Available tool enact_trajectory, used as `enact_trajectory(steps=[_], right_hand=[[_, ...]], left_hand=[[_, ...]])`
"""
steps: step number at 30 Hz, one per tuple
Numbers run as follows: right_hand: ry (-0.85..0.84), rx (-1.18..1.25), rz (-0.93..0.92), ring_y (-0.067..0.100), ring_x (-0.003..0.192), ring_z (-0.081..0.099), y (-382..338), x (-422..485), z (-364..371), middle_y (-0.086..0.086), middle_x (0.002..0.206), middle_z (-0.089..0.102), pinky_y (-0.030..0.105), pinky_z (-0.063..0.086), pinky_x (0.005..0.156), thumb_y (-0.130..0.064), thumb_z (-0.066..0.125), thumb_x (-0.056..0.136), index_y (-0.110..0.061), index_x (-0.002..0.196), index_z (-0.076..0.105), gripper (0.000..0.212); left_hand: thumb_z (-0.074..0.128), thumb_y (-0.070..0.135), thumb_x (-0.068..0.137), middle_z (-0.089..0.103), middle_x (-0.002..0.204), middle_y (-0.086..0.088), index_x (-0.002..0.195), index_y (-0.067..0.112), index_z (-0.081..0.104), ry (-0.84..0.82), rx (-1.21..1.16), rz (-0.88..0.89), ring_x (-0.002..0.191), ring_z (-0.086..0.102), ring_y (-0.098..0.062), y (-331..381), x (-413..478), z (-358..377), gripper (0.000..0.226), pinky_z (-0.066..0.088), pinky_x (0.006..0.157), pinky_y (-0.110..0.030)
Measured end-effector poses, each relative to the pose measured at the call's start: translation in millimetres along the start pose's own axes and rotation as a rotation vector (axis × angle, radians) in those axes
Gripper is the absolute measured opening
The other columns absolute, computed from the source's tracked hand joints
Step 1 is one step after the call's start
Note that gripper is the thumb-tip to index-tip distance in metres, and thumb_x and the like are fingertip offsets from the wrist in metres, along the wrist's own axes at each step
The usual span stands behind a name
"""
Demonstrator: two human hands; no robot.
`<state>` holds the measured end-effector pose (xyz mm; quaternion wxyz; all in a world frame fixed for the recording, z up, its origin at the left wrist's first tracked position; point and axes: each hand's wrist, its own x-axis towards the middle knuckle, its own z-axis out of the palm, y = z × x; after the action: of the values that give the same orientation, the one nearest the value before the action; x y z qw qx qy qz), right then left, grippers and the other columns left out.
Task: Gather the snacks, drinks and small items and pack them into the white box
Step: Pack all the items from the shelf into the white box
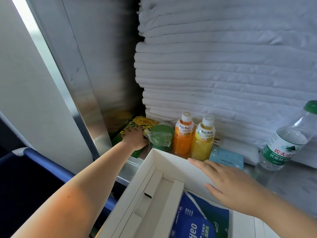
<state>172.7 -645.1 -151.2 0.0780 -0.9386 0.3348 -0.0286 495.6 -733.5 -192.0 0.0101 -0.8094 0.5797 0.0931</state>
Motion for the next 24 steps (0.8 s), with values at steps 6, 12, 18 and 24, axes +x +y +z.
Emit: enact_trajectory(steps=[6, 12, 18, 24], right_hand=[[0.001, 0.001, 0.003, 0.003, 0.114, 0.045, 0.3, -0.1, -0.1, -0.025, 0.140, 0.027, 0.021, 0.047, 0.087, -0.044, 0.034, 0.097, -0.058, 0.128, -0.032, 0.074], [-0.013, 0.002, -0.001, 0.004, 0.115, 0.046, -0.5, -0.4, -1.3, -0.024, 0.140, 0.028, 0.024, 0.049, 0.088, -0.044, 0.034, 0.097, -0.058, 0.130, -0.030, 0.074], [-0.013, -0.006, -0.002, 0.003, 0.116, 0.046, -1.3, 0.0, -2.2, -0.024, 0.140, 0.028, 0.022, 0.049, 0.089, -0.044, 0.034, 0.097, -0.057, 0.130, -0.030, 0.073], [-0.015, 0.004, 0.001, 0.003, 0.114, 0.046, -2.0, 0.3, -2.7, -0.025, 0.139, 0.028, 0.023, 0.049, 0.088, -0.043, 0.034, 0.098, -0.058, 0.130, -0.030, 0.073]], left_hand=[[0.052, 0.035, 0.089, 0.029, 0.146, -0.018, 0.146, 0.022, 0.021, -0.045, -0.032, 0.097, 0.131, 0.032, -0.042, -1.7, 0.7, 0.8, 0.066, 0.038, 0.101, -0.051], [0.040, 0.019, 0.095, 0.039, 0.141, -0.012, 0.139, 0.012, 0.034, 0.150, -0.031, 0.146, 0.125, 0.041, -0.032, -1.9, -7.9, 7.2, 0.045, 0.043, 0.096, -0.045], [0.039, 0.004, 0.095, 0.041, 0.143, -0.011, 0.140, 0.007, 0.034, 0.258, -0.160, 0.138, 0.127, 0.042, -0.027, -0.7, -8.1, 3.7, 0.045, 0.039, 0.101, -0.038], [0.037, -0.007, 0.092, 0.028, 0.152, -0.010, 0.147, 0.007, 0.021, 0.325, -0.221, 0.170, 0.138, 0.028, -0.024, -2.3, -13.1, 1.5, 0.059, 0.026, 0.111, -0.030]])
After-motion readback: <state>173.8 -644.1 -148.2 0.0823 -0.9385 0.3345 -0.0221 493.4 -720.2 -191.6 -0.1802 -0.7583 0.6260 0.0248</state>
